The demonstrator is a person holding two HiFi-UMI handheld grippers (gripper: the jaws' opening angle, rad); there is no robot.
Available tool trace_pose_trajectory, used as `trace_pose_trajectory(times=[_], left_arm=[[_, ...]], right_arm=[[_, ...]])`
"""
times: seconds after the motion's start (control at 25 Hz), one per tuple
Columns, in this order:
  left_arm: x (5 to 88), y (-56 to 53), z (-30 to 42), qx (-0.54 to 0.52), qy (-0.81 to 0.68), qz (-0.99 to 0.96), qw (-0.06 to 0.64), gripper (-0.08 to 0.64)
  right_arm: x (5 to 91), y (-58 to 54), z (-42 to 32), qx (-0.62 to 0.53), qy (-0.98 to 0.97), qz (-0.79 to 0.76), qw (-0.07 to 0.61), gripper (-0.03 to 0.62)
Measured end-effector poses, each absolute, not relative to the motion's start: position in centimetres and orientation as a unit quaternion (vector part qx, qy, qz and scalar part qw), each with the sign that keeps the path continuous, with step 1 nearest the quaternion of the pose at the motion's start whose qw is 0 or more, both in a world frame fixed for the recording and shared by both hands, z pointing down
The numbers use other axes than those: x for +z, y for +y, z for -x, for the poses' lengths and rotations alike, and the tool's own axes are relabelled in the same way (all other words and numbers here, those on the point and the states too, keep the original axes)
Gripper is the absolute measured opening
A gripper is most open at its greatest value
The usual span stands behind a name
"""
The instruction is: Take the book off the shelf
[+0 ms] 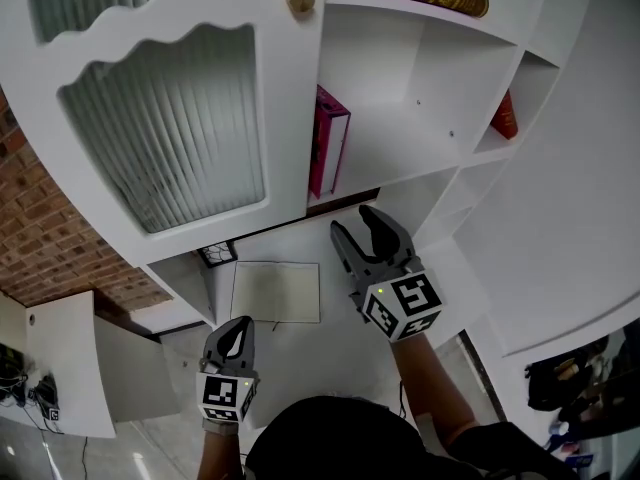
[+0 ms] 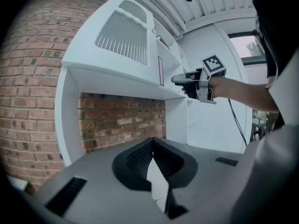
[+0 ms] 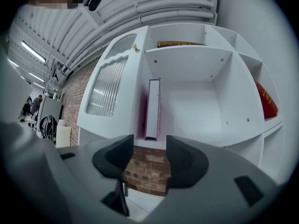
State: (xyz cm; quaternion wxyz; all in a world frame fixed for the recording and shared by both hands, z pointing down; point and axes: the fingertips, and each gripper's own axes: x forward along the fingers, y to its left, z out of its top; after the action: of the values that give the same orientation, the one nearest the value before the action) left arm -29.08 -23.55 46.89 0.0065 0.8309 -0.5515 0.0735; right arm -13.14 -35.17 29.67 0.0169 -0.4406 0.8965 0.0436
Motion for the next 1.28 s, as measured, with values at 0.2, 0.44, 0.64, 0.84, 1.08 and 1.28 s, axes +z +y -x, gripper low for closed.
trace_pose_trajectory(times=[0.2,0.44,0.64,0.84,1.08,1.28], left_arm=[[47.0,-24.3,29.5,0.071,-0.549,-0.832,0.009,0.009],[46.9,-24.9,30.1,0.068,-0.555,-0.829,0.008,0.009],[47.1,-25.1,30.8,0.068,-0.564,-0.823,0.014,0.009],[47.7,-25.2,31.0,0.072,-0.565,-0.822,0.025,0.009],[47.5,-25.3,31.1,0.076,-0.57,-0.818,0.017,0.009],[47.4,-25.2,31.2,0.079,-0.572,-0.816,0.016,0.009]], right_arm=[[28.0,-36.5,14.5,0.055,0.898,0.437,0.017,0.21],[27.1,-38.3,15.7,0.064,0.898,0.435,0.009,0.215],[26.2,-39.7,16.7,0.074,0.896,0.437,0.0,0.216],[25.6,-40.9,17.2,0.084,0.896,0.436,-0.01,0.216],[25.0,-42.0,17.8,0.09,0.896,0.435,-0.02,0.215],[24.8,-43.0,18.2,0.095,0.896,0.433,-0.034,0.215]])
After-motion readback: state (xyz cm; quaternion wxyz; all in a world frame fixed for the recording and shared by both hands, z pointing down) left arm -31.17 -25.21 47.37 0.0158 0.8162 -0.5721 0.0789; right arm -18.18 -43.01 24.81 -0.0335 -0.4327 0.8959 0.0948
